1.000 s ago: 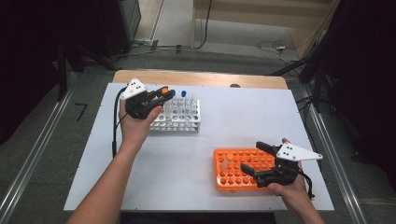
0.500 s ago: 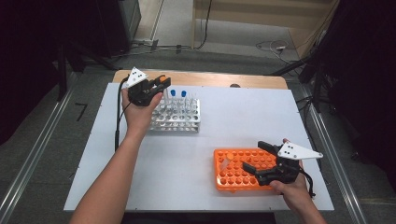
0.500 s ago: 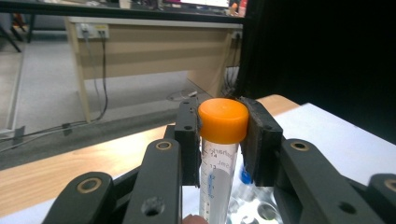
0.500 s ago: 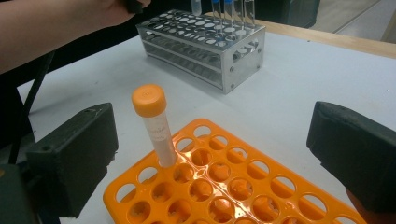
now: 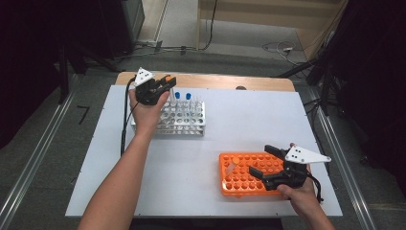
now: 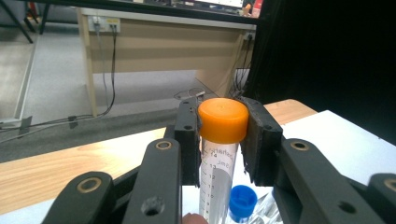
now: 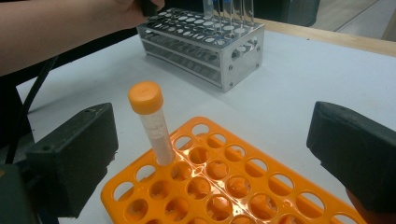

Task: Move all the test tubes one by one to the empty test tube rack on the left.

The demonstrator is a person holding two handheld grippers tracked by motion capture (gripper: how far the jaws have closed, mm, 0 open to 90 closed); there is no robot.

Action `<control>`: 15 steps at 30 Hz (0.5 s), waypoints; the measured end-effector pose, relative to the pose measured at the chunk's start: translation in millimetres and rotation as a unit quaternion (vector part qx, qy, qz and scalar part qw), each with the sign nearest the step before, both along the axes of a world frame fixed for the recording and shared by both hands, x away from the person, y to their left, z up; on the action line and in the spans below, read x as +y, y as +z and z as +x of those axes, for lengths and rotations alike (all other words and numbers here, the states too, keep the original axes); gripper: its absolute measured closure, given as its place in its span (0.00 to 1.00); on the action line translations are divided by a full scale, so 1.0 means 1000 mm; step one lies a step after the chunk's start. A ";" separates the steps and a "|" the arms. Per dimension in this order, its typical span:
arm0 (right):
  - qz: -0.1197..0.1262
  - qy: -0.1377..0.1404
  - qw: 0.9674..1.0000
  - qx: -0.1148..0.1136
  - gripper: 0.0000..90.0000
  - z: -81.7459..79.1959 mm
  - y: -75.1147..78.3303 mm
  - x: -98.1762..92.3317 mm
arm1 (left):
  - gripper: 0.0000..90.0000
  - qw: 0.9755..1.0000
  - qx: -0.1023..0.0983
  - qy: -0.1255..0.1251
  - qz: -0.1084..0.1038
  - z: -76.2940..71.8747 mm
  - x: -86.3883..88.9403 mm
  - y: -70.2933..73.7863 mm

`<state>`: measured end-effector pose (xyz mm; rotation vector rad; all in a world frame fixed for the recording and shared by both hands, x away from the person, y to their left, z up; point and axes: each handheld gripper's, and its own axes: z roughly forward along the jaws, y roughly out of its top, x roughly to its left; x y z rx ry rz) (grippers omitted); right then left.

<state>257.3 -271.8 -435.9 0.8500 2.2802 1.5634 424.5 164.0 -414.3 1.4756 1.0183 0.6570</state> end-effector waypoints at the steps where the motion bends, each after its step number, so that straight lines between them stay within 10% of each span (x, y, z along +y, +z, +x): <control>1: 0.000 0.000 1.000 0.000 0.01 0.000 0.000 0.000 | 0.79 1.000 0.001 0.000 0.003 0.000 -0.001 -0.001; 15: -0.005 0.003 1.000 0.002 0.01 0.000 -0.002 0.002 | 0.79 0.999 0.034 0.001 0.015 -0.002 -0.001 -0.018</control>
